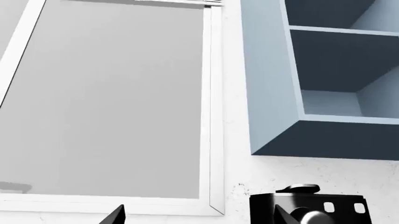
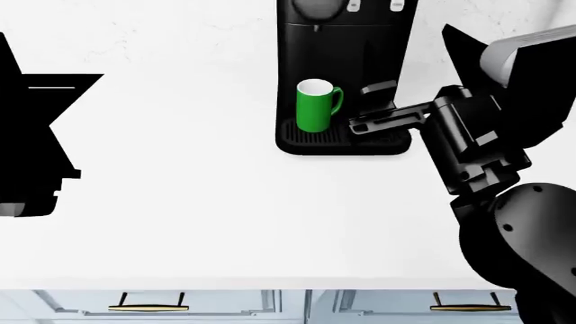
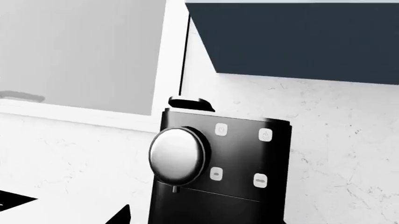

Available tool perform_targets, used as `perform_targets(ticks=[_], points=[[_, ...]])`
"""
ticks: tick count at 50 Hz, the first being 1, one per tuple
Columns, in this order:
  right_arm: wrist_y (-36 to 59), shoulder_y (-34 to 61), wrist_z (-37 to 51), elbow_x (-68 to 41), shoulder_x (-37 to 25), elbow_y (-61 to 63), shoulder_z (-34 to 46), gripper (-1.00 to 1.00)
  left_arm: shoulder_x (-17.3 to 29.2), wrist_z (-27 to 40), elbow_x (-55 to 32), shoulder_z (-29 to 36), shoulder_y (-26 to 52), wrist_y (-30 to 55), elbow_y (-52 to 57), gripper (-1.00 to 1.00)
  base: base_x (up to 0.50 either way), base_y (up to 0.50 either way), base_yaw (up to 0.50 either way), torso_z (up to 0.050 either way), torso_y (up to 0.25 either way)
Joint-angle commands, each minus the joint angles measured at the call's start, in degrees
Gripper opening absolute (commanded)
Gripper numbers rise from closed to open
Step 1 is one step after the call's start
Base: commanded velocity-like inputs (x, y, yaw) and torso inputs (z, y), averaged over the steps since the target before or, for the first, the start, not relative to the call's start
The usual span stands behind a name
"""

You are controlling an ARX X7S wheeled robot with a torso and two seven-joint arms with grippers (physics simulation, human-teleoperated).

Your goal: Pick the mug from the cabinet, place it under the coffee machine dispenser, and press the start button.

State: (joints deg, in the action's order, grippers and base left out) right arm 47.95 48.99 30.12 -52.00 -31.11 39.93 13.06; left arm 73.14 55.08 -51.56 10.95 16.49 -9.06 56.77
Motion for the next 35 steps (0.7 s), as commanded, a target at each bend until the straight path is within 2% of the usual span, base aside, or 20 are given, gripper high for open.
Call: perform_targets(ticks=[1,12,35], points=[[1.03,0.93,0.48,-2.08,-0.28,0.71,-0.57,1.0,-0.28,0.54,-2.2,0.59,1.39,0.67,0.03,1.0,0.0,0.0,0.0,0.023,0.0],[2.16,2.46,0.32,-4.73,-0.3,0.09,-0.99,1.0,-1.15,-0.66,-2.22,0.75,2.15,-0.25,-0.42,1.0,0.0,0.0,0.0,0.047,0.033],[3.91,5.95,-2.61,-4.71,0.36,-10.02,1.15,1.0,-0.21,-0.54,-0.79,0.11,-0.21,-1.99,-0.25,1.0,0.0,0.0,0.0,0.048,0.048]])
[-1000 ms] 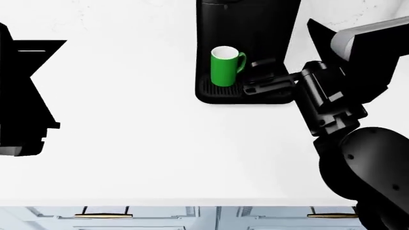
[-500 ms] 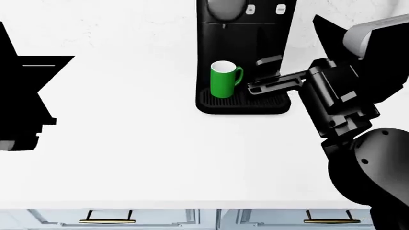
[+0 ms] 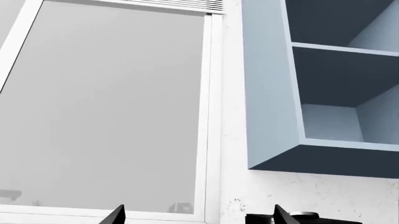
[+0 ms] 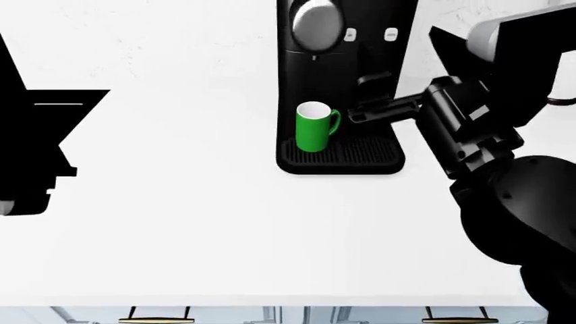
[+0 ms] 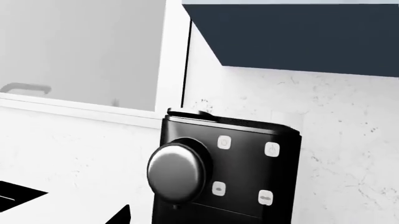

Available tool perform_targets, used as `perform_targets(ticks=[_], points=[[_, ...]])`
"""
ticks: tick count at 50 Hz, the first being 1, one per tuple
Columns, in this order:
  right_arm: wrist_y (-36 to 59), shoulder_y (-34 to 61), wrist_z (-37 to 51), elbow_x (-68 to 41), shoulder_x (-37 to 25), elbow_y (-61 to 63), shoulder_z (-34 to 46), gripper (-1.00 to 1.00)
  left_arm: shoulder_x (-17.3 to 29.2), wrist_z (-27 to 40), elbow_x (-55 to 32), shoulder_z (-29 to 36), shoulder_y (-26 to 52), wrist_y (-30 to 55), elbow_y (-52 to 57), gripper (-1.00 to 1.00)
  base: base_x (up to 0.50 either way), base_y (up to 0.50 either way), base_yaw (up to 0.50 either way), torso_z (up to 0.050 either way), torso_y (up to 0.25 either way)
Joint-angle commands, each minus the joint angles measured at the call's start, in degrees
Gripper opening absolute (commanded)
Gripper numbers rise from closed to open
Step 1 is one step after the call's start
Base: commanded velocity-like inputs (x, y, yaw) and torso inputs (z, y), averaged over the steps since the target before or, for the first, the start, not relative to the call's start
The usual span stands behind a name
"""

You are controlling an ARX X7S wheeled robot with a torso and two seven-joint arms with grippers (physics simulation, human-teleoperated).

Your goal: Pick the mug from the cabinet, place it under the coffee machine dispenser, and press the start button.

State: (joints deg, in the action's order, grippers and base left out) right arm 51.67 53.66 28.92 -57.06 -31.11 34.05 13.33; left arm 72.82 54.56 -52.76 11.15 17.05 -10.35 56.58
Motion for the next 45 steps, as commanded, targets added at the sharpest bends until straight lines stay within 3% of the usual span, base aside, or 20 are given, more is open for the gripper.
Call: perform_targets(ticks=[1,2,45], points=[[0.09,1.42,-1.72,0.7,0.3,-4.42,1.17,1.0,0.0,0.05,0.37,-0.24,-1.05,-1.15,-0.17,1.0,0.0,0.0,0.0,0.048,0.062],[-0.39,1.41,-1.97,1.7,0.19,-4.52,1.6,-1.0,0.1,0.08,0.28,-0.27,-1.32,-1.3,-0.21,1.0,0.0,0.0,0.0,0.0,0.0],[-10.38,3.63,-9.29,17.02,2.0,-19.77,10.52,-1.0,-0.67,-0.81,2.67,0.89,-1.97,-0.54,-1.03,1.0,0.0,0.0,0.0,0.0,0.0]])
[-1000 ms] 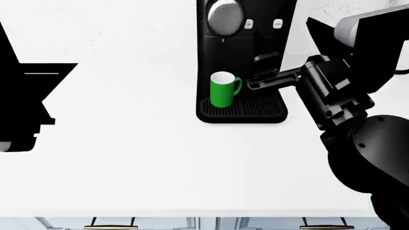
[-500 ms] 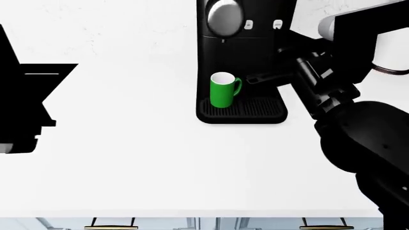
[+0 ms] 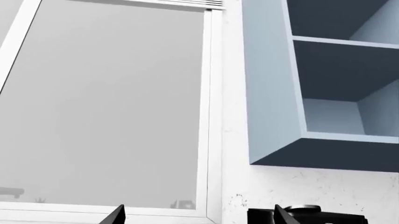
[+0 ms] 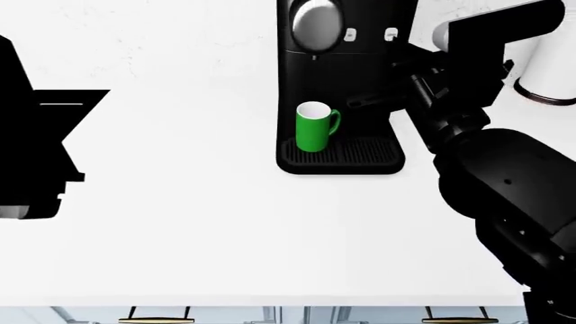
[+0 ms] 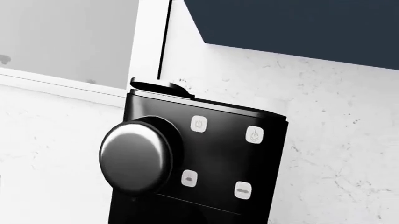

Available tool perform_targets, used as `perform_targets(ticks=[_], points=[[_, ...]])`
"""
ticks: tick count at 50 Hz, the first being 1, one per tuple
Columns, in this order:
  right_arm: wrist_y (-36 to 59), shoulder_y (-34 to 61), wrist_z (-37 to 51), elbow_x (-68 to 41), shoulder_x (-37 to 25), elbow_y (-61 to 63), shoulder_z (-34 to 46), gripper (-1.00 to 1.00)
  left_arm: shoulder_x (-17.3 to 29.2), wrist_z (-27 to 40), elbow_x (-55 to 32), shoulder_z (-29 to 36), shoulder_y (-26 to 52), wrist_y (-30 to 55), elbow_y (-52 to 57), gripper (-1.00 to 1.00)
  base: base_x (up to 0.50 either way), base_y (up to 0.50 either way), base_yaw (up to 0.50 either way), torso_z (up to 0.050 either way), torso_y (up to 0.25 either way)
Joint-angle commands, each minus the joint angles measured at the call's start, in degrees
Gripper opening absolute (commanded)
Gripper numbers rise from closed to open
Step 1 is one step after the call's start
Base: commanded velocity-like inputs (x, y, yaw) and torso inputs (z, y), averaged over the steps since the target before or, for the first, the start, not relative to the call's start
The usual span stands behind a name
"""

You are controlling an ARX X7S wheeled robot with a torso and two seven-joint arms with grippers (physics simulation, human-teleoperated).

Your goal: Pick the mug from the cabinet, place it under the coffee machine dispenser, and press the start button.

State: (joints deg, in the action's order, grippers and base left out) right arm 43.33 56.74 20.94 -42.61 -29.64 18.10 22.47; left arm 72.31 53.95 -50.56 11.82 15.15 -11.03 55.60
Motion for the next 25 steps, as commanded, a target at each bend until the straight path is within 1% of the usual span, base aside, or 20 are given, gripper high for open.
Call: perform_targets(ticks=[1,25], points=[[-2.17,0.6,-1.47,2.72,0.59,-4.17,1.52,-1.0,-0.16,-0.22,0.5,0.21,-0.11,0.12,-0.04,1.0,0.0,0.0,0.0,0.0,0.0],[-5.45,3.19,-4.46,6.05,2.54,-12.33,3.91,-1.0,0.78,-0.01,0.31,-0.43,-0.81,-0.5,0.26,1.0,0.0,0.0,0.0,0.0,0.0]])
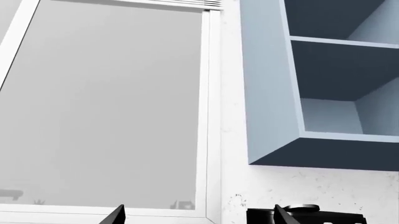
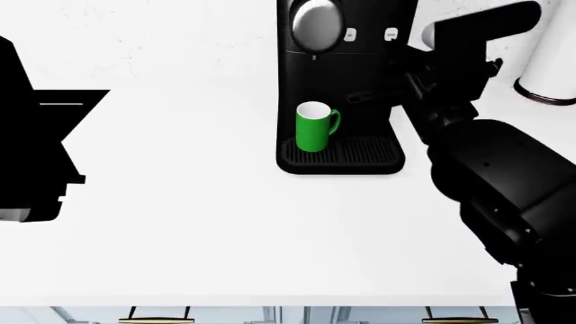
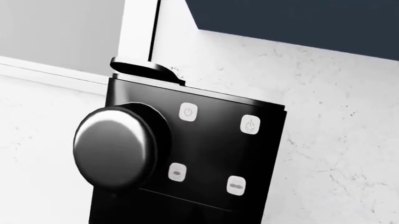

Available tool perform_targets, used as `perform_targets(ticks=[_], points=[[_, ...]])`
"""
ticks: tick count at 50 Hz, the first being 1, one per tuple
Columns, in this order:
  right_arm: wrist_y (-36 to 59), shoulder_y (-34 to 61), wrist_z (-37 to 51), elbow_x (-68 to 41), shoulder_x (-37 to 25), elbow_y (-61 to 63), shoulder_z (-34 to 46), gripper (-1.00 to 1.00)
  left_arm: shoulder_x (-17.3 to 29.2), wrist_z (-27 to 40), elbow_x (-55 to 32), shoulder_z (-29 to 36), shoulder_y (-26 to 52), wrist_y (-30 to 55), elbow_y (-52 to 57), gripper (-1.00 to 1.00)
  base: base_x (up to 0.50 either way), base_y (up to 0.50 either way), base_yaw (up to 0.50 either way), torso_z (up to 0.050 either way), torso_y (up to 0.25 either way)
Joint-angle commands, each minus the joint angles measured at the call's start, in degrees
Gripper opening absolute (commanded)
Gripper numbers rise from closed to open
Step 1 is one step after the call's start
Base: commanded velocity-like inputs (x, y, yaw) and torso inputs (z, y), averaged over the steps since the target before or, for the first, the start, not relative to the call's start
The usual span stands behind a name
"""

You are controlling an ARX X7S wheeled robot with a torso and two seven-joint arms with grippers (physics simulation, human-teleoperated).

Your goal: Pick the mug from the cabinet, place it under the coffee machine dispenser, and press the start button.

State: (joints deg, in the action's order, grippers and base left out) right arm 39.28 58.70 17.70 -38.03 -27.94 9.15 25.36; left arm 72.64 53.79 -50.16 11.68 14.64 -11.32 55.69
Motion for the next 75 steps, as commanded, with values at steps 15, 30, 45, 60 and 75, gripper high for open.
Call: perform_targets(ticks=[15,30,45,60,75], points=[[-3.04,2.33,-2.04,3.18,1.39,-7.41,1.75,-1.0,0.92,0.26,0.21,-0.49,-0.95,-0.43,0.13,1.0,0.0,0.0,0.0,0.0,0.0],[-4.65,4.37,-3.42,4.97,2.64,-13.3,2.81,-1.0,0.54,-0.06,0.38,-0.26,-0.91,-0.42,-0.09,1.0,0.0,0.0,0.0,0.0,0.0],[-5.23,5.44,-3.97,5.47,3.46,-14.99,3.43,-1.0,0.47,-0.11,0.67,-0.38,-1.47,-0.77,-0.37,1.0,0.0,0.0,0.0,0.0,0.0],[-6.72,6.09,-4.51,6.72,4.28,-18.75,4.15,-1.0,0.57,0.03,1.05,-0.64,-2.35,-1.15,-0.49,1.0,0.0,0.0,0.0,0.0,0.0],[-7.92,7.43,-5.07,7.67,5.06,-22.15,4.56,-1.0,-0.05,-0.52,1.08,-0.14,-1.53,-0.43,-0.72,1.0,0.0,0.0,0.0,0.0,0.0]])
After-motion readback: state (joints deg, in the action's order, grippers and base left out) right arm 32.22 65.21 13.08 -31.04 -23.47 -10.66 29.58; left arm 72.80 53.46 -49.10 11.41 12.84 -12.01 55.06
